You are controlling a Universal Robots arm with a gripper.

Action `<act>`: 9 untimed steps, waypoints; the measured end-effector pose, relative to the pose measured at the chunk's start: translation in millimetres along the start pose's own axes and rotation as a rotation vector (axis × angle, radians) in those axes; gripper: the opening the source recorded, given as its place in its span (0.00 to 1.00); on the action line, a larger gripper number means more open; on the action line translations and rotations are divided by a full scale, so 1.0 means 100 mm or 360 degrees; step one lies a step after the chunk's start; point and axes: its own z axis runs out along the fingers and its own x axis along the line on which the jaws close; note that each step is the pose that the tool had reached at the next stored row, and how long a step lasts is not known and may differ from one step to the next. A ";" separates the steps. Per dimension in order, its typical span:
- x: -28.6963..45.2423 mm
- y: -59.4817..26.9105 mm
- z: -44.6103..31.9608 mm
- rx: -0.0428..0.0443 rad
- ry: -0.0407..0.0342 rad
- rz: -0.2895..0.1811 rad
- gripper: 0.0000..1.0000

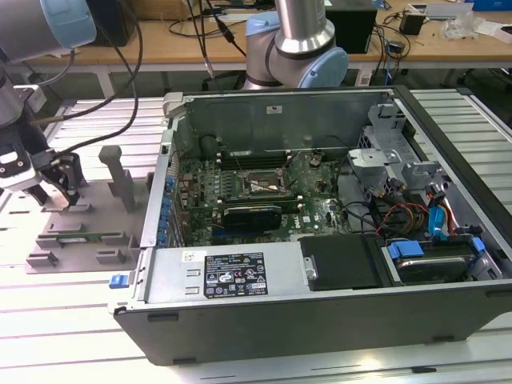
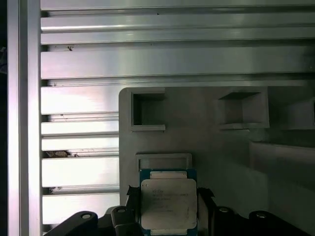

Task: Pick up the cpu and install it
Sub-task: 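Pick up the cpu and move it towards the insertion slot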

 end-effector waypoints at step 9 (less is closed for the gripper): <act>-0.004 0.016 -0.200 0.0000 0.0000 0.0000 0.55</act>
